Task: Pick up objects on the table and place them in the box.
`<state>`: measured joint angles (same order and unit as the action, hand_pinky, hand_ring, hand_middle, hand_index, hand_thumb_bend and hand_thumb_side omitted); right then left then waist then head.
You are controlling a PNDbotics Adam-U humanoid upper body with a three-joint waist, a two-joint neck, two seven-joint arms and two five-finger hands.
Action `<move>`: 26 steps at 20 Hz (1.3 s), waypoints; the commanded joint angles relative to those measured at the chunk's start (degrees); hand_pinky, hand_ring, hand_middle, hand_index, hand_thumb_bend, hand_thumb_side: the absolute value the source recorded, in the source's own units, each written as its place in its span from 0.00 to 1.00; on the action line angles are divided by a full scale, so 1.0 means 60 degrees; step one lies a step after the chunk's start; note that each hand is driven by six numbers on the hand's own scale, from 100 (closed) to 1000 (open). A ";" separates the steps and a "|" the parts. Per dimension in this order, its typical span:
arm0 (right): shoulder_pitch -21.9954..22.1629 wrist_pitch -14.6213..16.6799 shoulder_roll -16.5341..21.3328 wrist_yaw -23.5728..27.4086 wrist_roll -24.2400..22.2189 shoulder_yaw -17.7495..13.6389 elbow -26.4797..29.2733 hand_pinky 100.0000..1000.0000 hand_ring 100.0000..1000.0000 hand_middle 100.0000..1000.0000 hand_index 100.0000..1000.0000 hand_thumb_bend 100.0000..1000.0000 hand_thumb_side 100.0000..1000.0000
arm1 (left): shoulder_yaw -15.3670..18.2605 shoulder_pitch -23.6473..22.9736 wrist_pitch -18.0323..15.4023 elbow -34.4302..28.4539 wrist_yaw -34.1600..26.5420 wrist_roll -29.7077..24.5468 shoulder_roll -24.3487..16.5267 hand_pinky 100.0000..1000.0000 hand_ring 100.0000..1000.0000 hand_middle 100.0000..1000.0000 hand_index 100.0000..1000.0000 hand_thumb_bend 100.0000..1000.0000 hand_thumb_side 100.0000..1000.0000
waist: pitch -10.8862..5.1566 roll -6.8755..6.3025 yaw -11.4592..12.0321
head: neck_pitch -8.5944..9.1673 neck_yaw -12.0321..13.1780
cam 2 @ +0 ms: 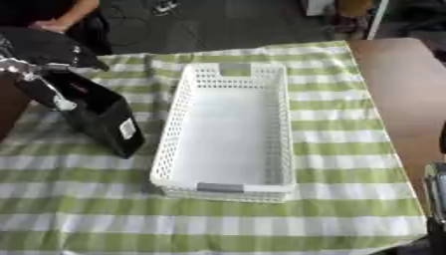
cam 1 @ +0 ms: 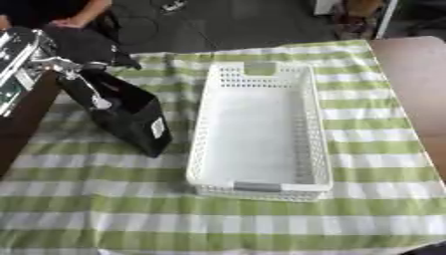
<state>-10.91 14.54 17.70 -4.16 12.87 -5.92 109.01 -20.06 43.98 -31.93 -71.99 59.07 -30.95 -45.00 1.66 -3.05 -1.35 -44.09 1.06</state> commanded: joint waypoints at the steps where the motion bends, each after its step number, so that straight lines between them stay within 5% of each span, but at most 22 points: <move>1: -0.0053 0.0018 0.0249 0.0027 -0.0035 -0.0006 0.0117 0.71 0.79 0.83 0.95 0.00 0.71 | -0.0006 0.0120 -0.0497 0.0085 0.0043 -0.0416 -0.0137 0.83 0.87 0.81 0.98 0.97 0.43 | -0.0061 0.0002 -0.0016 | -0.0005 0.0080; 12: 0.0027 0.0011 0.0373 -0.0018 -0.0021 -0.0050 0.0059 0.71 0.79 0.83 0.95 0.00 0.71 | -0.0227 0.0034 -0.0334 -0.0836 -0.1942 -0.1149 -0.1011 0.83 0.87 0.80 0.97 0.98 0.45 | -0.0100 -0.0228 0.0168 | -0.0005 0.0020; 26: 0.0065 0.0023 0.0389 0.0044 -0.0031 -0.0076 -0.0017 0.72 0.79 0.83 0.95 0.00 0.70 | -0.0185 0.0119 -0.0243 -0.0845 -0.1958 -0.1459 -0.0975 0.83 0.87 0.80 0.97 1.00 0.44 | -0.0098 -0.0309 0.0135 | -0.0005 0.0044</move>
<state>-10.37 14.58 18.69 -4.13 12.73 -5.99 108.29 -21.82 43.55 -28.38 -76.99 46.96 -34.62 -49.14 1.64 -5.01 -0.58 -44.09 1.04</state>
